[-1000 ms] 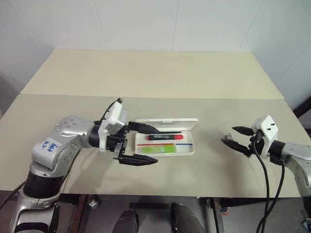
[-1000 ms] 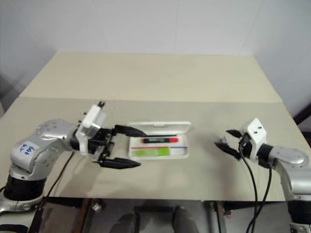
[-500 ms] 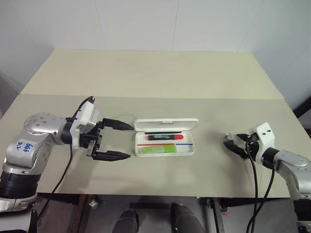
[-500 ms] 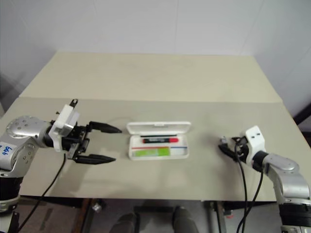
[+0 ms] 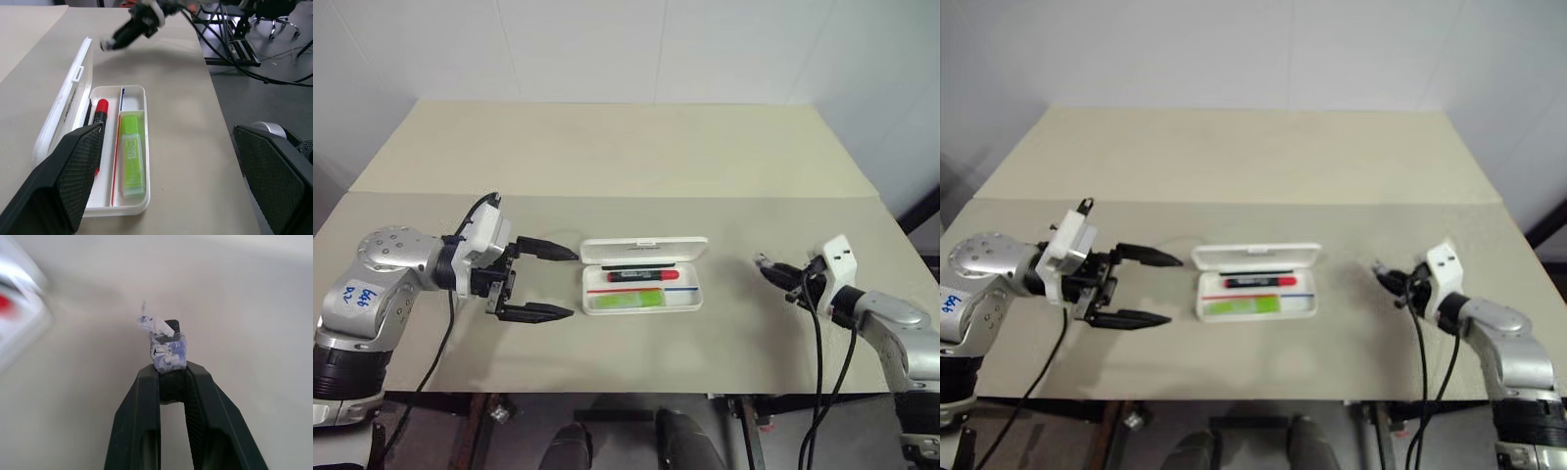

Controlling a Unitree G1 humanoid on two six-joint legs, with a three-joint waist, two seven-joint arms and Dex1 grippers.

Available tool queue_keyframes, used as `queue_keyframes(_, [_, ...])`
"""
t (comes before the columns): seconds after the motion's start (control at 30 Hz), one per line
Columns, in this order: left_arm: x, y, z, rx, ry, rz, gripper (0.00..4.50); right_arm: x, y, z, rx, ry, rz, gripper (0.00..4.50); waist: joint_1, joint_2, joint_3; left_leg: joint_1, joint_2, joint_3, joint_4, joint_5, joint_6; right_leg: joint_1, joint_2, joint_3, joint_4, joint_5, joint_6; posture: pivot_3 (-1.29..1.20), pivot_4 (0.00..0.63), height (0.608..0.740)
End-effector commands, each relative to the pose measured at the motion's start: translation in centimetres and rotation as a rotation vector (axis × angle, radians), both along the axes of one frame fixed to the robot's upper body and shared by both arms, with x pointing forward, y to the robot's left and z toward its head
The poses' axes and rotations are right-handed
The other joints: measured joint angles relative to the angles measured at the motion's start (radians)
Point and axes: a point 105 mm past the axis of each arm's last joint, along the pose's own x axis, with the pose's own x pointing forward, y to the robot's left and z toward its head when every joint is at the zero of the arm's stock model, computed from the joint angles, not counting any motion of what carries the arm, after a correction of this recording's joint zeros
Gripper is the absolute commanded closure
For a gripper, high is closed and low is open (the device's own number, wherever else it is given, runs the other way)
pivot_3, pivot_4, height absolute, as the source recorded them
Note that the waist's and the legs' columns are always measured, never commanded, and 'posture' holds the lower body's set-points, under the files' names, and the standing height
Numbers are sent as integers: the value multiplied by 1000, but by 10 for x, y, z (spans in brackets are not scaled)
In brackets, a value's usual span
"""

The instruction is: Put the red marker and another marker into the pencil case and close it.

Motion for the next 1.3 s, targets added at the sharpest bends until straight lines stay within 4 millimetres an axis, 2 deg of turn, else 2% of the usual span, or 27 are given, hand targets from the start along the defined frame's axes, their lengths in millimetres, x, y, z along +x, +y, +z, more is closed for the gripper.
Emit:
queue_keyframes(0.03, [-1, 7, 8, -12, -30, 18, 0, -14, 20, 35, -4, -78, 165, 3414, -3, 0, 0, 0, 0, 0, 0, 0, 0, 0, 0, 0, 0, 2, 5, 0, 150, 740])
queue_keyframes(0.17, [4, 16, -1, -19, -55, 66, 0, -23, 38, 32, -113, -47, 312, 3414, -4, 0, 0, 0, 1, -1, -1, -1, 0, 0, 0, -2, 0, 3, 7, 0, 150, 740])
queue_keyframes(0.3, [1, 22, -7, -51, -58, 76, 0, -33, 57, 19, -253, -10, 474, 3414, -5, 0, 0, -1, 1, 0, -1, -1, 0, -1, 0, -1, -2, 1, 4, 0, 150, 740])
queue_keyframes(0.43, [-3, 30, -14, -52, -56, 91, 0, -36, 73, 16, -322, -23, 591, 3414, -6, 0, 0, -1, 1, 1, -1, -2, 0, -1, 0, -1, -2, 0, 2, 0, 150, 740])
queue_keyframes(0.57, [-10, 38, -21, -38, -59, 114, 0, -31, 91, 20, -381, -71, 698, 3414, -9, 0, 0, -1, 1, 2, -1, -2, 0, -1, 0, 0, -2, -2, -2, 0, 150, 740])
queue_keyframes(0.7, [-14, 44, -26, -8, -58, 147, 0, -27, 100, 22, -408, -85, 753, 3414, -6, 0, 0, -1, 1, 2, -1, -2, 0, -2, 0, 0, -2, -2, -2, 0, 150, 740])
queue_keyframes(0.83, [-17, 42, -26, -24, -69, 158, 0, -20, 109, 14, -418, -73, 786, 3414, -3, 0, 0, -1, 1, 1, -1, -2, -1, -2, -1, 0, -3, -2, -2, 0, 150, 740])
queue_keyframes(0.97, [-18, 42, -27, -24, -71, 173, 0, -13, 107, 4, -465, -53, 786, 3414, -5, 0, 0, -1, 1, 1, -1, -2, -1, -2, -1, 0, -3, -2, -2, 0, 150, 740])
queue_keyframes(1.0, [-18, 42, -27, -23, -71, 176, 0, -9, 105, -1, -491, -40, 770, 2653, -5, 0, 0, -1, 1, 1, -1, -2, -1, -2, -1, 0, -3, -1, -2, 0, 150, 740])
queue_keyframes(1.1, [-18, 43, -26, -22, -74, 184, 0, -7, 96, -11, -559, -19, 781, 1749, -6, 0, 0, -1, 1, 1, -1, -2, -1, -2, -1, 0, -3, -2, -2, 0, 150, 740])
queue_keyframes(1.23, [-17, 44, -25, -20, -77, 189, 0, -3, 94, -6, -552, -41, 775, 304, -7, 0, 0, -1, 1, 1, -1, -2, -1, -2, -1, 0, -3, -1, -2, 0, 150, 740])
queue_keyframes(1.27, [-17, 44, -25, -19, -77, 190, 0, -3, 94, -3, -547, -49, 777, 25, -8, 0, 0, -1, 1, 1, -1, -2, -1, -2, -1, 0, -3, -1, -1, 0, 150, 740])
queue_keyframes(1.3, [-16, 44, -24, -18, -78, 190, 0, -3, 94, 1, -541, -58, 778, 25, -8, 0, 0, -1, 1, 1, -2, -2, -1, -2, -1, 0, -2, -1, -1, 0, 150, 740])
